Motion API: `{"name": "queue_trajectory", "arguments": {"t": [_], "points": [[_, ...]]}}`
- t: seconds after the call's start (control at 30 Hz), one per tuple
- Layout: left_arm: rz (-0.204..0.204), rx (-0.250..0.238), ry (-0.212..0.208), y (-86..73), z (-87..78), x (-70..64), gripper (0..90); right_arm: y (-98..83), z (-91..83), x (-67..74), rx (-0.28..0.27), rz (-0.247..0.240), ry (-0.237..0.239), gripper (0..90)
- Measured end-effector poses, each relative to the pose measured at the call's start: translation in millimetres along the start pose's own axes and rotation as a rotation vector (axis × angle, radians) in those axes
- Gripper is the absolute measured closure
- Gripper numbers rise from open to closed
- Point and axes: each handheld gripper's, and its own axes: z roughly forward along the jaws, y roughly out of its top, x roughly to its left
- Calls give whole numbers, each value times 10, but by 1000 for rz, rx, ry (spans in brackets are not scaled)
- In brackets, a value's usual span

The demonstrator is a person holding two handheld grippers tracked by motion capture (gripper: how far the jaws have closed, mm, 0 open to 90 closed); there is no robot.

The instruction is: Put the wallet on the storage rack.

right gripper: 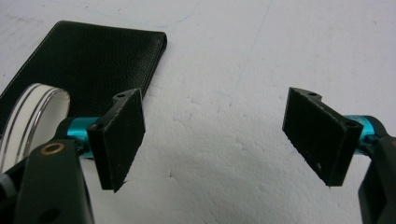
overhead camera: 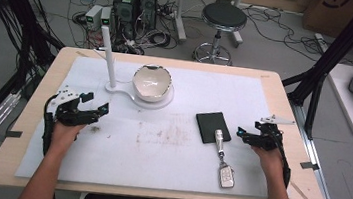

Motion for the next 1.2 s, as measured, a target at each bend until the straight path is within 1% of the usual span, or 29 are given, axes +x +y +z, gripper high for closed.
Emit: {"name": "queue_trajectory", "arguments": {"t": [0.07,0.1,0.13,0.17,0.2,0.23,0.27,0.33,0.4,0.43,0.47,0.5,0.53,0.6,0.63,0.7,0.73,0.77,0.8,0.83,0.87,0.9,0.97,1.03,1.07,1.1,1.13,1.17,1.2], "points": [[1,3,1,-2,1,-2,208,19,26,-9,-7,19,11,214],[-3,3,2,-6,4,-6,208,19,26,-9,-7,19,11,214],[-9,3,1,-11,9,-13,208,42,54,2,-1,25,26,214],[-9,3,1,-11,9,-13,208,42,54,2,-1,25,26,214],[-6,9,-2,-13,21,-23,208,62,95,22,11,25,36,215],[-8,10,-1,-15,29,-29,208,68,116,33,13,24,46,223],[-5,14,-5,-17,35,-31,208,70,140,41,18,20,58,256],[-3,19,-6,-19,43,-38,208,69,188,53,38,16,77,269],[-3,20,-6,-19,45,-41,209,69,207,54,41,21,85,283],[-3,19,-6,-18,45,-47,209,74,233,48,42,29,121,367],[-3,19,-6,-18,45,-47,209,74,233,48,42,29,121,367],[-4,19,-5,-17,47,-49,209,74,248,45,42,29,137,387],[-1,24,-7,-20,49,-49,209,74,280,42,49,43,170,413],[1,29,-7,-22,53,-48,210,79,304,44,54,56,203,432],[0,30,-6,-22,54,-48,210,86,308,55,59,63,206,432],[-2,28,-7,-22,54,-48,210,91,325,70,55,63,223,436],[-2,28,-7,-22,54,-48,210,91,325,70,55,63,223,436],[-1,29,-4,-23,59,-46,211,89,350,88,71,53,234,439],[-1,29,-4,-23,59,-46,211,89,350,88,71,53,234,439],[-1,31,-5,-23,66,-41,211,81,374,113,95,53,257,451],[-1,33,-6,-22,67,-37,211,83,374,128,101,48,262,455],[-3,30,-8,-24,69,-34,212,85,378,134,99,34,260,456],[-5,30,-7,-25,71,-34,212,86,386,130,112,46,277,451],[-6,37,-7,-27,76,-35,214,82,396,123,113,56,297,445],[-6,37,-7,-27,76,-35,214,82,396,123,113,56,297,445],[-6,38,-7,-29,82,-38,215,88,403,111,117,51,302,485],[-4,40,-10,-29,85,-39,215,106,401,113,134,50,317,629],[-7,38,-11,-29,88,-42,215,120,406,119,141,46,367,672],[-5,39,-10,-29,90,-42,216,130,405,141,146,37,353,678]]}}
